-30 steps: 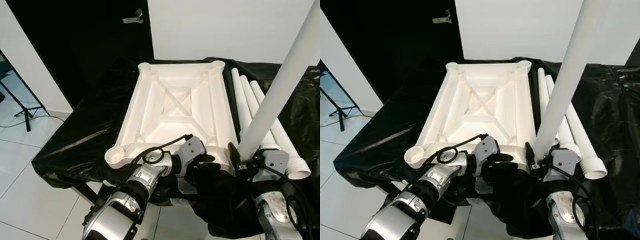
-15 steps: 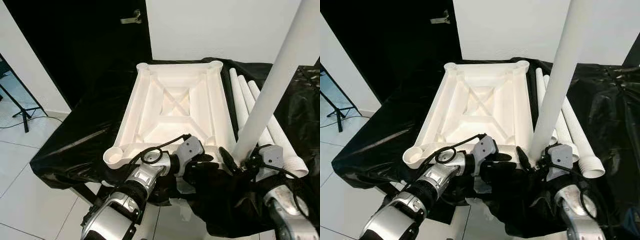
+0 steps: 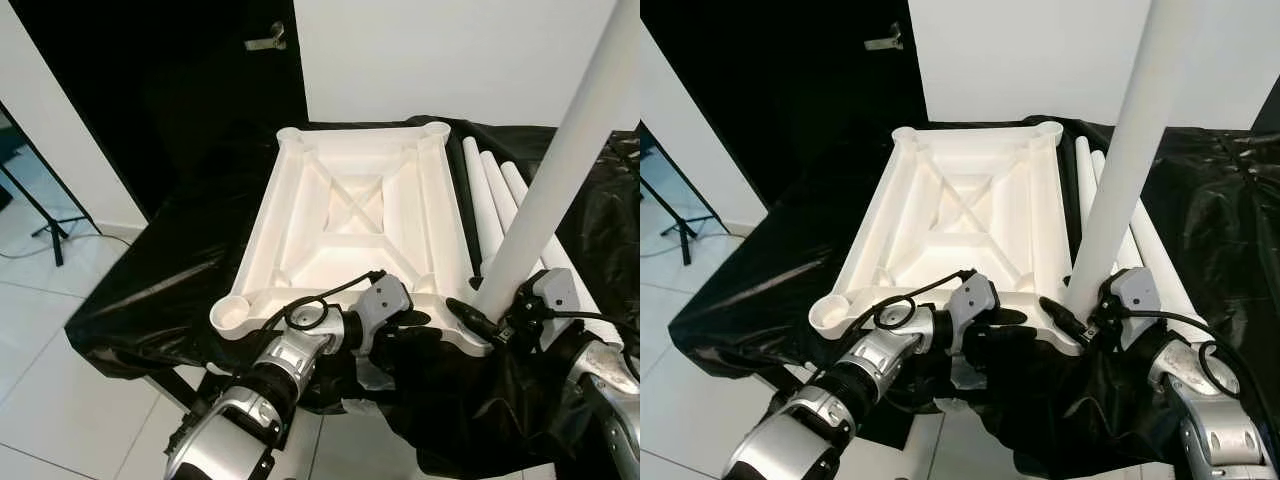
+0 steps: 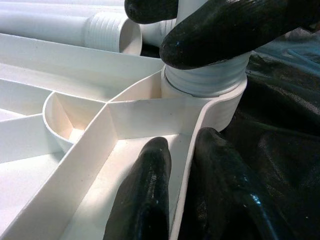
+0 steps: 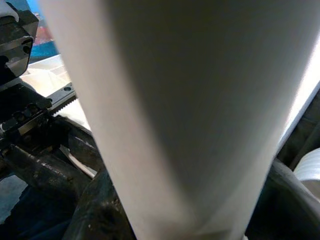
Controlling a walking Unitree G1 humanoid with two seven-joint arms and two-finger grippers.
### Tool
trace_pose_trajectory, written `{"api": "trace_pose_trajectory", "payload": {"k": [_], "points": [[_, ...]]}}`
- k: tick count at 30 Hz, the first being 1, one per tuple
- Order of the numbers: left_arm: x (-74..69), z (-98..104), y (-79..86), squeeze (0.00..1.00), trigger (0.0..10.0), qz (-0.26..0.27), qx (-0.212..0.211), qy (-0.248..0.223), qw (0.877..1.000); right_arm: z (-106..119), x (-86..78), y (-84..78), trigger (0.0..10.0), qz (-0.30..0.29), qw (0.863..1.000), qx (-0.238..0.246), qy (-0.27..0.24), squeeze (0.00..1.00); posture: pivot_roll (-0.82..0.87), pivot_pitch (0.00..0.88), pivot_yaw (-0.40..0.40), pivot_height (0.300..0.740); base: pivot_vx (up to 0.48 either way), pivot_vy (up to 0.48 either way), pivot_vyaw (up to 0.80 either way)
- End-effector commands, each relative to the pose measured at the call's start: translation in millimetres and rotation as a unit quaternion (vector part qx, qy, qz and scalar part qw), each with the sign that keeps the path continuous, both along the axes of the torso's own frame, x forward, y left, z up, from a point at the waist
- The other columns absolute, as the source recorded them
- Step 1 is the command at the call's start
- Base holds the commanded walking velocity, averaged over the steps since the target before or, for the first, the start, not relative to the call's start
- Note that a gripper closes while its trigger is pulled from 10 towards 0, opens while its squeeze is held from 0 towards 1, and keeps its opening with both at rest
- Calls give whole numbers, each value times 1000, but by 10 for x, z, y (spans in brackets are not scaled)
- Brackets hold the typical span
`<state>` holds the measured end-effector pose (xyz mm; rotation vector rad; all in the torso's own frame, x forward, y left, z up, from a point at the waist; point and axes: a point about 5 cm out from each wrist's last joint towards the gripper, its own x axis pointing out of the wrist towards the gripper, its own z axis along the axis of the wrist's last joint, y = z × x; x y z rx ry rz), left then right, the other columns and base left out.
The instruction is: Building children table
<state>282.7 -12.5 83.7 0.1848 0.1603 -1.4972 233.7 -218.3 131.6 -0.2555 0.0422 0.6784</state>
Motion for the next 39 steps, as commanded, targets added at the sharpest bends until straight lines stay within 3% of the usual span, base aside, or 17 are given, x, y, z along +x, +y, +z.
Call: {"api": "trace_pose_trajectory", "payload": {"k": [1, 7, 8, 9, 11, 12, 13, 20, 25, 26, 28, 29, 30, 33, 36, 37, 39], "points": [[-250, -313, 34, 0, 10000, -76, 42, 82, 993, -153, -65, 70, 0, 36, 998, -22, 42, 0, 63, 0, 45, 740, 0, 0, 0], [-246, -323, 60, 0, 10000, -74, 44, 82, 993, -206, -65, 120, 0, 5, 999, 8, 46, 0, 68, 0, 43, 740, 0, 0, 0], [-242, -321, 64, 0, 10000, -73, 44, 82, 993, -226, -49, 148, 0, -37, 998, 29, 37, 0, 68, 0, 42, 740, 0, 0, 0], [-237, -316, 63, 0, 10000, -72, 44, 82, 993, -209, -16, 141, 0, -123, 991, 53, -6, 0, 69, 0, 42, 740, 0, 0, 0], [-231, -309, 59, 0, 10000, -72, 44, 81, 993, -206, -41, 119, 0, -245, 964, 85, -53, 0, 66, 0, 45, 740, 0, 0, 0], [-231, -309, 59, 0, 10000, -72, 44, 81, 993, -206, -41, 119, 0, -245, 964, 85, -53, 0, 66, 0, 45, 740, 0, 0, 0], [-230, -307, 57, 0, 10000, -72, 43, 81, 993, -214, -73, 114, 0, -277, 954, 93, -62, 0, 66, 0, 45, 740, 0, 0, 0], [-230, -305, 55, 0, 10000, -75, 44, 80, 993, -323, -173, 262, 0, -298, 945, 132, -31, 0, 64, 0, 49, 740, 0, 0, 0], [-228, -308, 63, 0, 10000, -75, 46, 80, 993, -324, -155, 230, 0, -312, 941, 128, -33, 0, 62, 0, 50, 740, 0, 0, 0], [-227, -308, 64, 0, 10000, -75, 46, 80, 993, -323, -143, 239, 2627, -308, 943, 120, -33, 0, 63, 0, 49, 740, 0, 0, 0], [-228, -308, 62, 0, 10000, -75, 45, 81, 993, -316, -113, 254, 10000, -303, 947, 98, -41, 0, 63, 0, 48, 740, 0, 0, 0], [-229, -308, 60, 0, 10000, -75, 45, 81, 993, -312, -103, 253, 10000, -302, 948, 93, -44, 0, 63, 0, 48, 740, 0, 0, 0], [-229, -308, 60, 0, 10000, -75, 45, 81, 993, -309, -98, 251, 10000, -301, 948, 92, -46, 1000, 63, 0, 48, 740, 0, 0, 0], [-235, -307, 54, 0, 10000, -76, 43, 81, 993, -286, -90, 227, 10000, -294, 949, 100, -48, 1000, 62, 0, 49, 740, 0, 0, 0], [-243, -316, 52, 0, 10000, -77, 44, 82, 993, -234, -46, 161, 10000, -263, 960, 73, -58, 1000, 59, 0, 47, 740, 0, 0, 0], [-245, -321, 53, 0, 10000, -76, 45, 82, 993, -212, -24, 142, 10000, -241, 967, 58, -61, 0, 59, 0, 47, 740, 0, 0, 0], [-247, -324, 53, 0, 10000, -76, 46, 81, 993, -195, -11, 136, 10000, -219, 973, 48, -60, 0, 60, 0, 46, 740, 0, 0, 0]]}}
